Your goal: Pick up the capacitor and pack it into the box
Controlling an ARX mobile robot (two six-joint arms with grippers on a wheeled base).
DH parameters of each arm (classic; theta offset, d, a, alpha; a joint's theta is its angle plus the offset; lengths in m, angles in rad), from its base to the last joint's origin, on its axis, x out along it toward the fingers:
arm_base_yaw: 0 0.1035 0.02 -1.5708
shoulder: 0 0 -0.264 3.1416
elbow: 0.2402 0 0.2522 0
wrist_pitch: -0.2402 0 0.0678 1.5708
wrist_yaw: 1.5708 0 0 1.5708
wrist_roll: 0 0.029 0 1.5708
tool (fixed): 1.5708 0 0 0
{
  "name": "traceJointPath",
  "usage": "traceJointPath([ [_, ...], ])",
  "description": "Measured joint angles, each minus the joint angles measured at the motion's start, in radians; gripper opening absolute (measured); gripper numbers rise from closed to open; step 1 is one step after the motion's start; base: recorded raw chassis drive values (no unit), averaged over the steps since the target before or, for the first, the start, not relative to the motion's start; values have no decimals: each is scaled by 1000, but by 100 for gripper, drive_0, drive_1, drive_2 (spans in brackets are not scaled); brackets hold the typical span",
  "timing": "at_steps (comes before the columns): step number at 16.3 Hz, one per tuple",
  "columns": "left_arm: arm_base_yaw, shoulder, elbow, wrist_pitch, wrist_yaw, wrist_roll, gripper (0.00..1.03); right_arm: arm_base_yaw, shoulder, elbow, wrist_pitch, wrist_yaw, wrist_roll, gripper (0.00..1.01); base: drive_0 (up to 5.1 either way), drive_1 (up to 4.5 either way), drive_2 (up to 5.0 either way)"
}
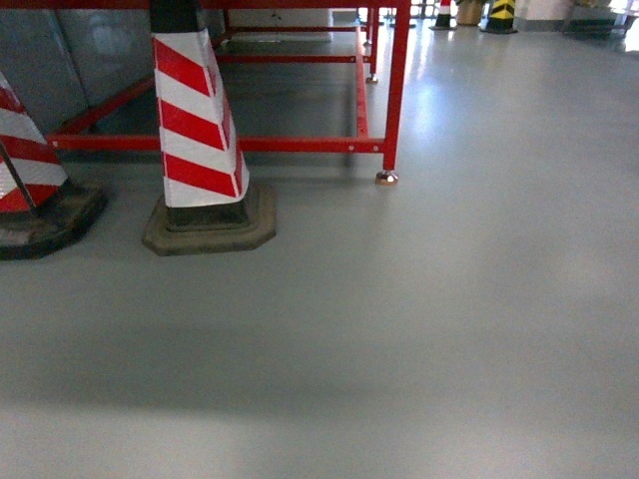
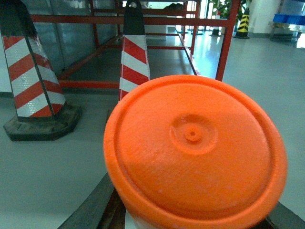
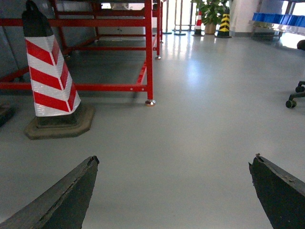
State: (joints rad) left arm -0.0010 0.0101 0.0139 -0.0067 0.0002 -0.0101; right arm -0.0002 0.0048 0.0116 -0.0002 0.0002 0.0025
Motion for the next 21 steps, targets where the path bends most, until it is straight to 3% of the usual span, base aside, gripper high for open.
traceJointPath([
  [21, 0, 0, 0, 0, -3, 0, 44, 0, 0, 0, -5, -2, 0, 98, -495, 241, 241],
])
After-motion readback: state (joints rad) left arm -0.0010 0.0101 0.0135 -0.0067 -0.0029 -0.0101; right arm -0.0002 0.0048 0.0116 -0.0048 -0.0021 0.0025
